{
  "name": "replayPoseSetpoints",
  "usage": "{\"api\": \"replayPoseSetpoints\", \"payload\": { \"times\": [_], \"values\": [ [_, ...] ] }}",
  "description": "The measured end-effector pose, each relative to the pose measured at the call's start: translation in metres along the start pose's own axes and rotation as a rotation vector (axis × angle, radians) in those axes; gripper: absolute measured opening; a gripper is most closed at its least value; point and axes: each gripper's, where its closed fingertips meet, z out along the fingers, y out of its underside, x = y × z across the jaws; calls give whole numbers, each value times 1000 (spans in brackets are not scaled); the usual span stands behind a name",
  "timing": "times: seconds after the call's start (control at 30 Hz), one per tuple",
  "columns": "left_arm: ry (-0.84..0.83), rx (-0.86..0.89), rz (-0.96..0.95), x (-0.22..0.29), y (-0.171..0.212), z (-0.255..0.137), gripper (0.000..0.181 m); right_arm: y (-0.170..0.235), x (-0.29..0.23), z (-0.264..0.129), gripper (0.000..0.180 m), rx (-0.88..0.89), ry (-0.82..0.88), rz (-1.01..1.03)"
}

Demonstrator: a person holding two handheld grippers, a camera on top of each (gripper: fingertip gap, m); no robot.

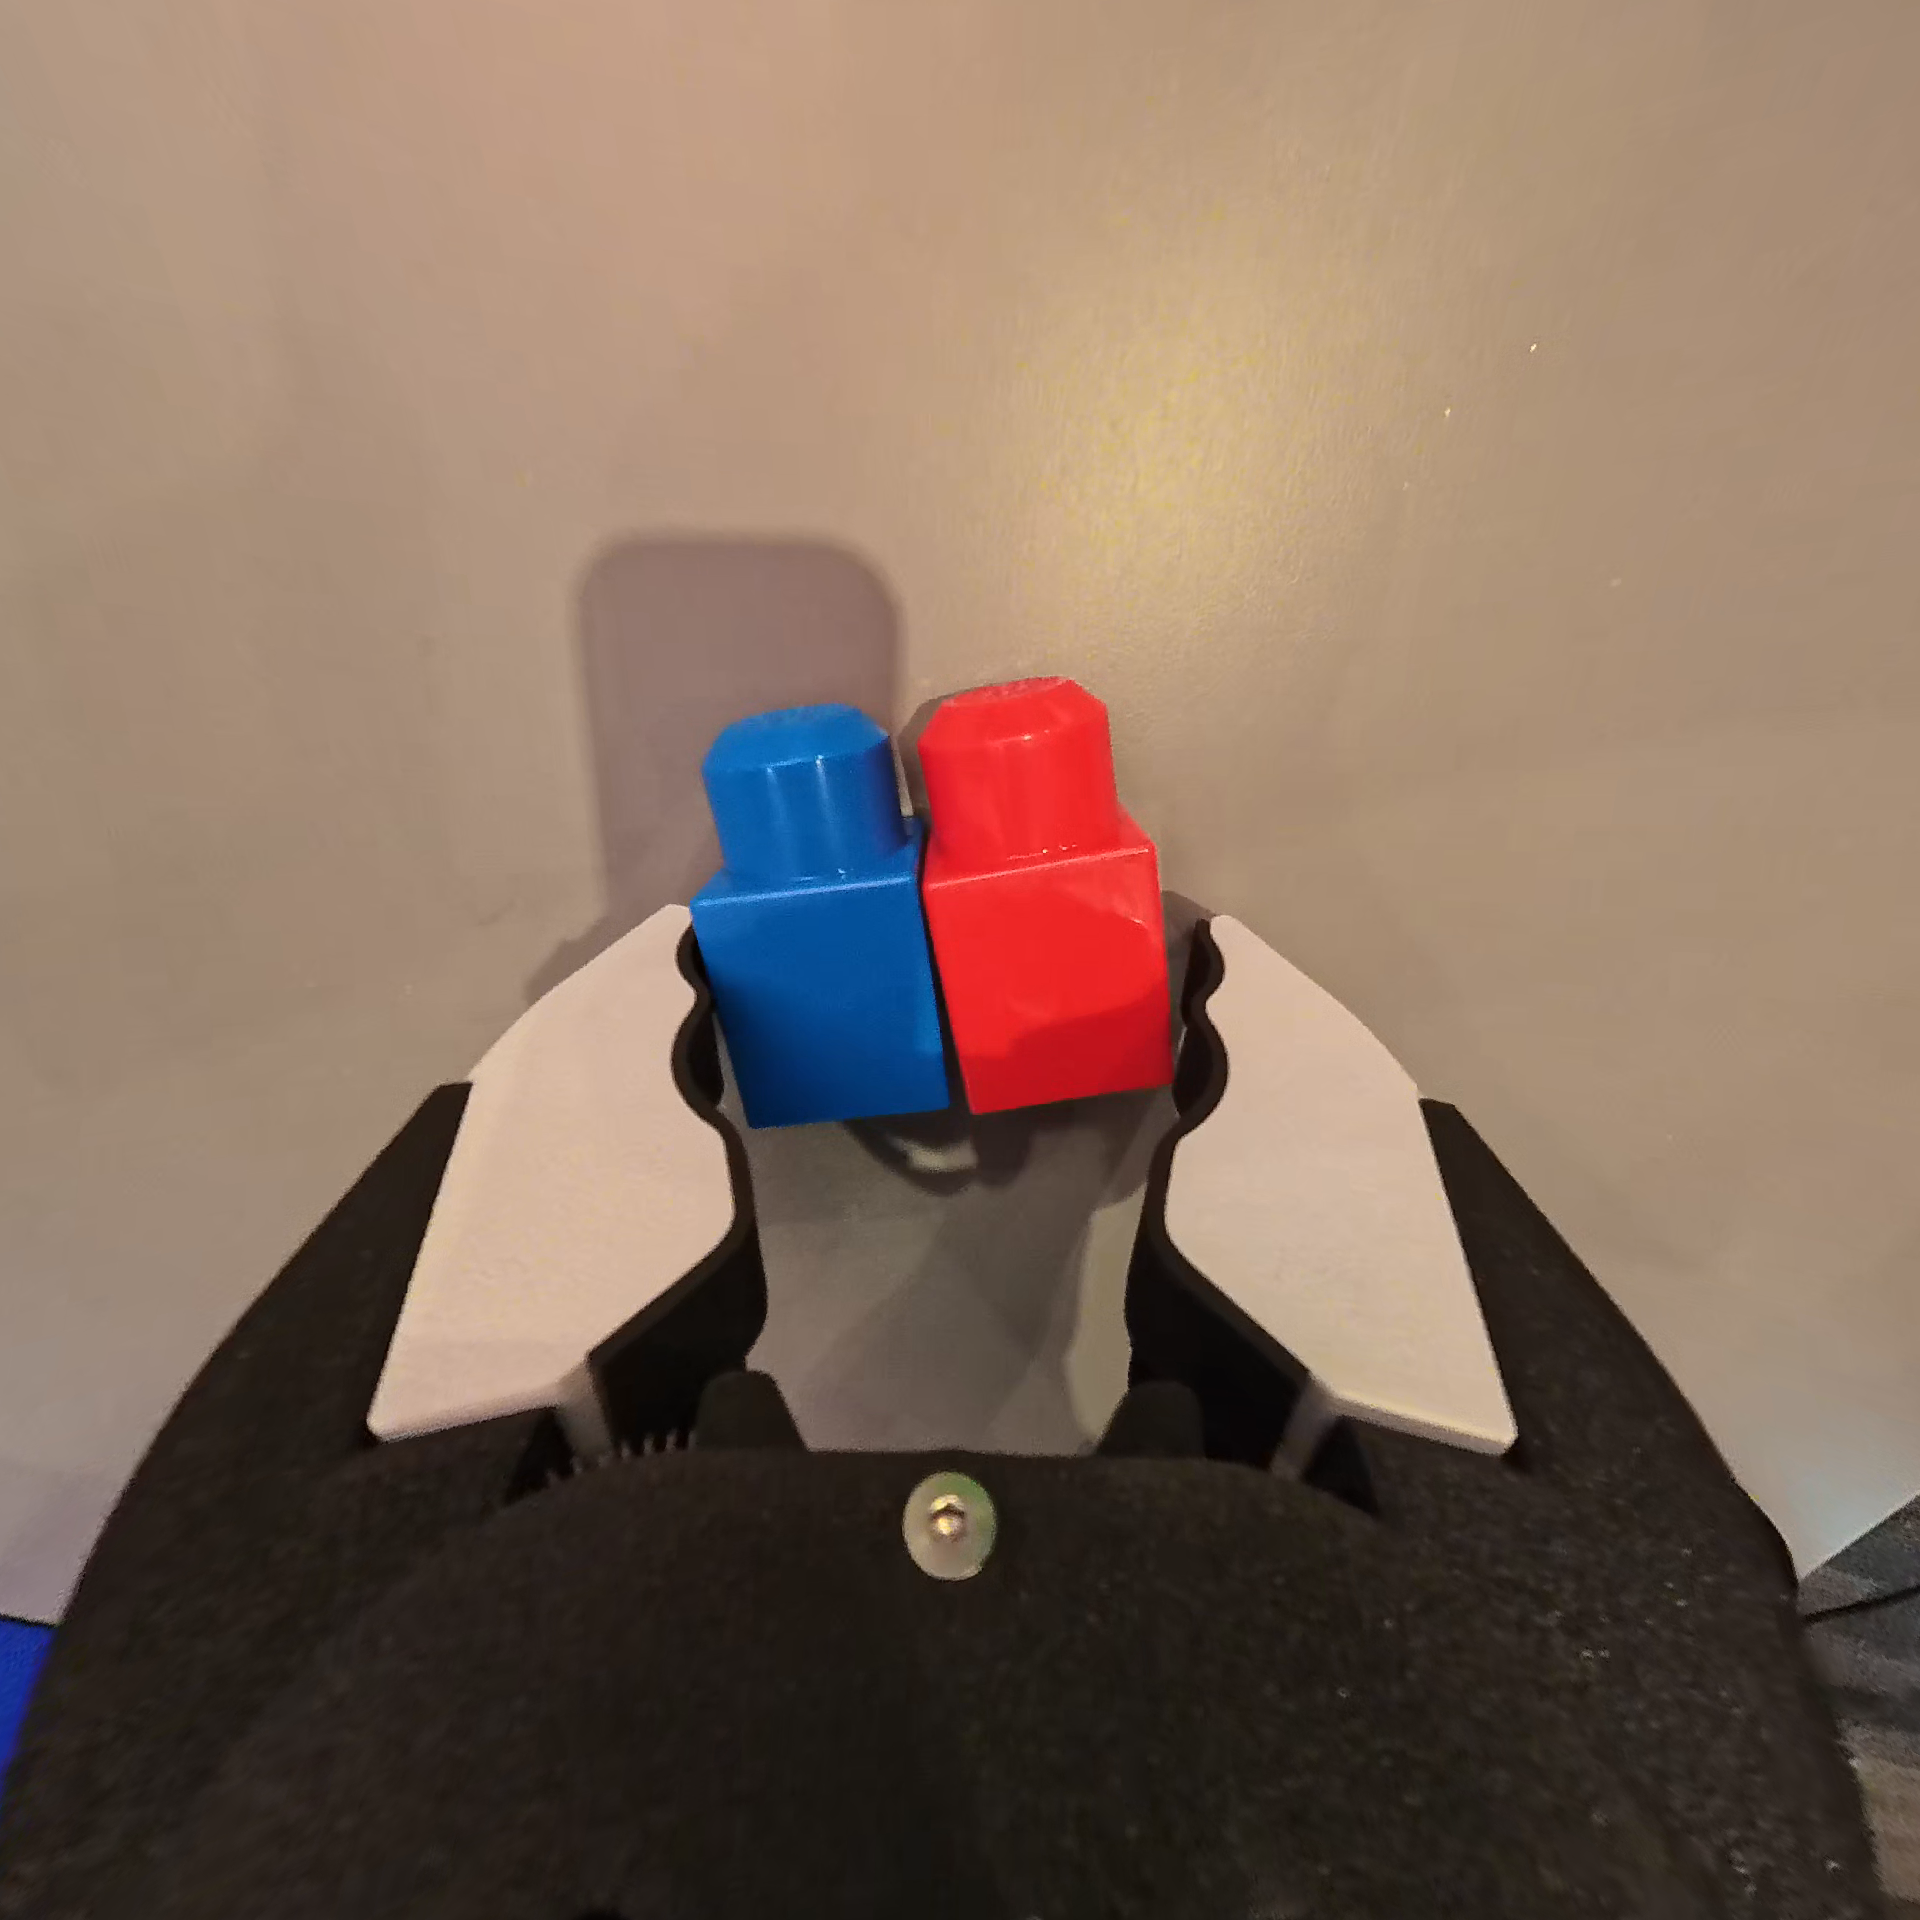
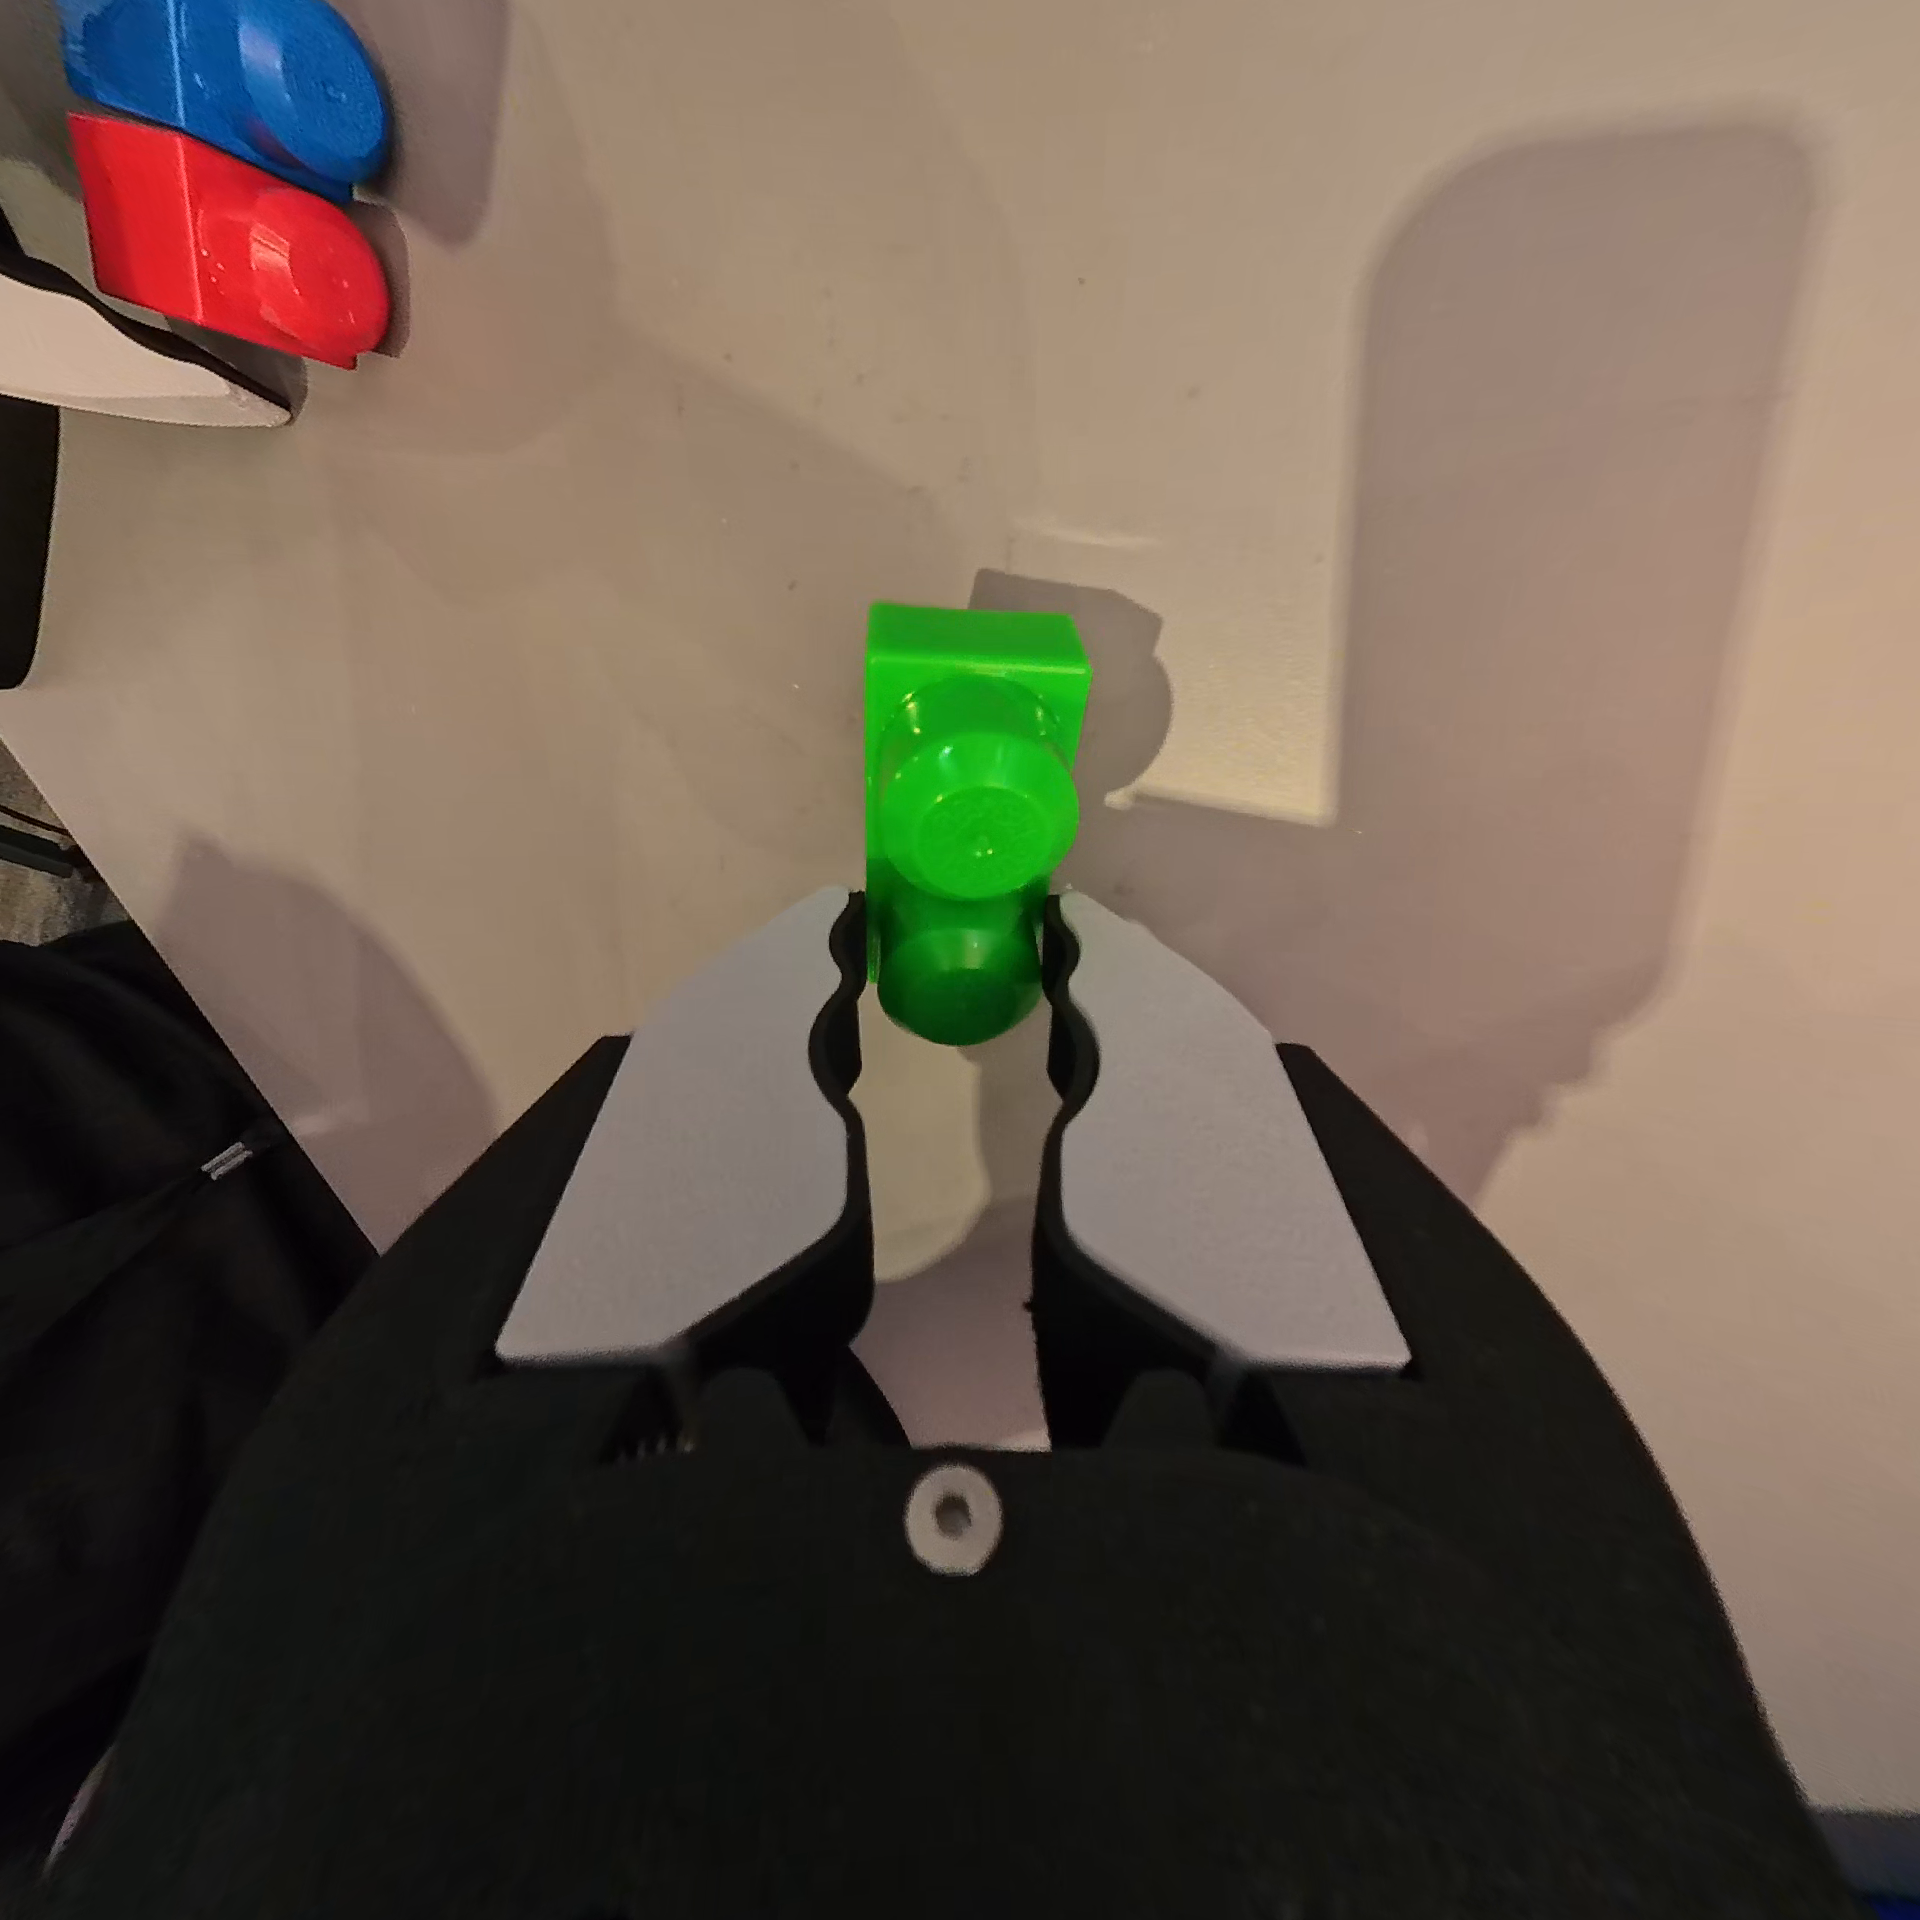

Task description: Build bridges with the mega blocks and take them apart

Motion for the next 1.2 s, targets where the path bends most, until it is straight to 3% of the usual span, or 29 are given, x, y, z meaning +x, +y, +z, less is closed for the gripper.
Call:
{"api": "replayPoseSetpoints", "payload": {
  "times": [1.2],
  "values": [
    [-14, 3, -90, -1, 1, -1, 75, 2, -3, 1, 32, 1, -15, -14]
  ]
}}
